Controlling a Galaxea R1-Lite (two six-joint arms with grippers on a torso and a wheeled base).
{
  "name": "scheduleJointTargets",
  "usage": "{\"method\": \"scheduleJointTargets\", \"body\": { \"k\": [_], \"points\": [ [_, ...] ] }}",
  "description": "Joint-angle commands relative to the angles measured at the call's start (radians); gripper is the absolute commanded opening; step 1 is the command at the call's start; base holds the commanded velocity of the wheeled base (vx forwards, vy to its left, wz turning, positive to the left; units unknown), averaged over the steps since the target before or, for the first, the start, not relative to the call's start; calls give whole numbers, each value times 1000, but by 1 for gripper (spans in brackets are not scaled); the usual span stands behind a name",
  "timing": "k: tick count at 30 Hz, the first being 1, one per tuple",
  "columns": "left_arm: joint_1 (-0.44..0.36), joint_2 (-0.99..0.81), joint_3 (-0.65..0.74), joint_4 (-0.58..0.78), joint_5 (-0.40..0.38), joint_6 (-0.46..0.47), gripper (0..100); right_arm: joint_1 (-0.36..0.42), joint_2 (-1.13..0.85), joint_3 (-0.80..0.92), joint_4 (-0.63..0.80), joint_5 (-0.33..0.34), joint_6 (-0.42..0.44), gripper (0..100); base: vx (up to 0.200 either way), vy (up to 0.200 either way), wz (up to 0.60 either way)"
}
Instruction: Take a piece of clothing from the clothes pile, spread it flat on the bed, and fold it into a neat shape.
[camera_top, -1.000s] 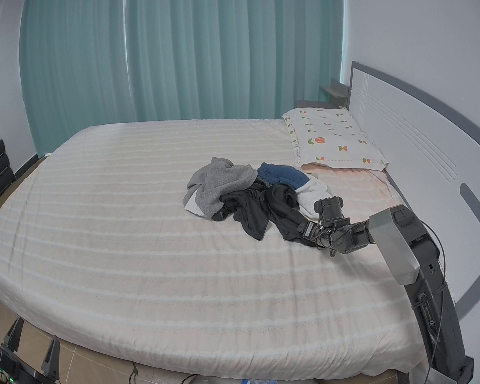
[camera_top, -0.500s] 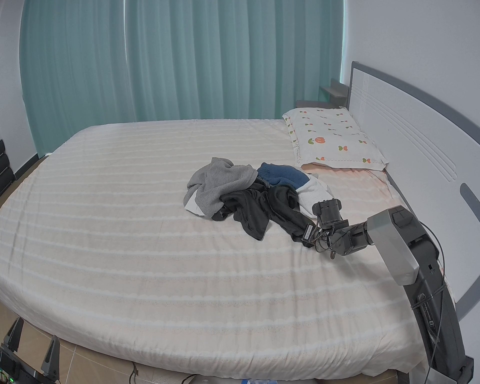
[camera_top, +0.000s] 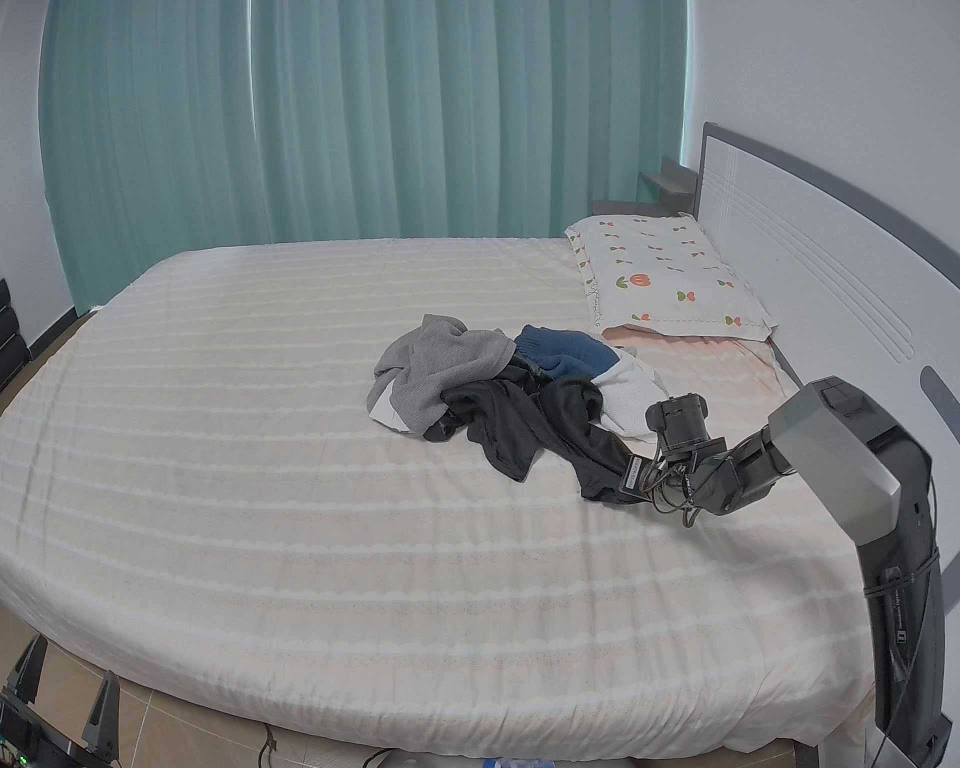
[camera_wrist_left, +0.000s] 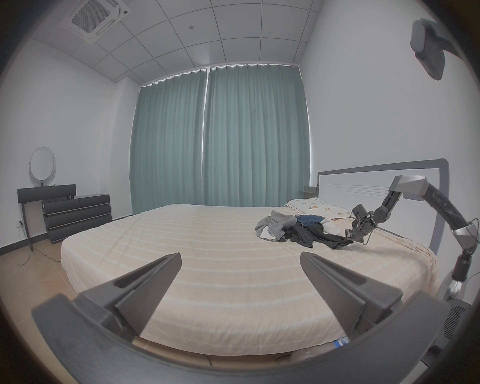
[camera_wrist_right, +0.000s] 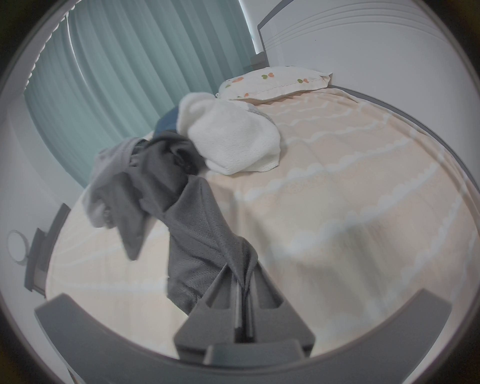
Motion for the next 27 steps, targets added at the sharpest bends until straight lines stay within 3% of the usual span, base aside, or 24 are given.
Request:
{"method": "scheduleJointTargets", "body": {
  "k": [1, 4, 6, 9, 10, 11, 12, 19, 27],
  "points": [
    [0, -9, 16, 0, 1, 0, 100, 24, -361, 380, -193, 146, 72, 0, 0, 0, 0],
    [0, -9, 16, 0, 1, 0, 100, 70, -544, 636, -342, 211, 201, 0, 0, 0, 0],
    [0, -9, 16, 0, 1, 0, 100, 77, -640, 763, -432, 235, 226, 0, 0, 0, 0],
    [0, -9, 16, 0, 1, 0, 100, 72, -783, 927, -581, 355, 232, 0, 0, 0, 0],
    [0, -9, 16, 0, 1, 0, 100, 69, -846, 984, -635, 433, 235, 0, 0, 0, 0],
    [0, -9, 16, 0, 1, 0, 100, 69, -846, 984, -635, 433, 235, 0, 0, 0, 0],
    [0, -9, 16, 0, 1, 1, 100, 70, -922, 1029, -656, 498, 243, 0, 0, 0, 0],
    [0, -10, 16, 0, -1, 3, 100, 104, -1099, 1196, -670, 539, 282, 0, 0, 0, 0],
    [2, -6, 16, -2, -15, 27, 100, 112, -1168, 1208, -670, 573, 272, 0, 0, 0, 0]
  ]
}}
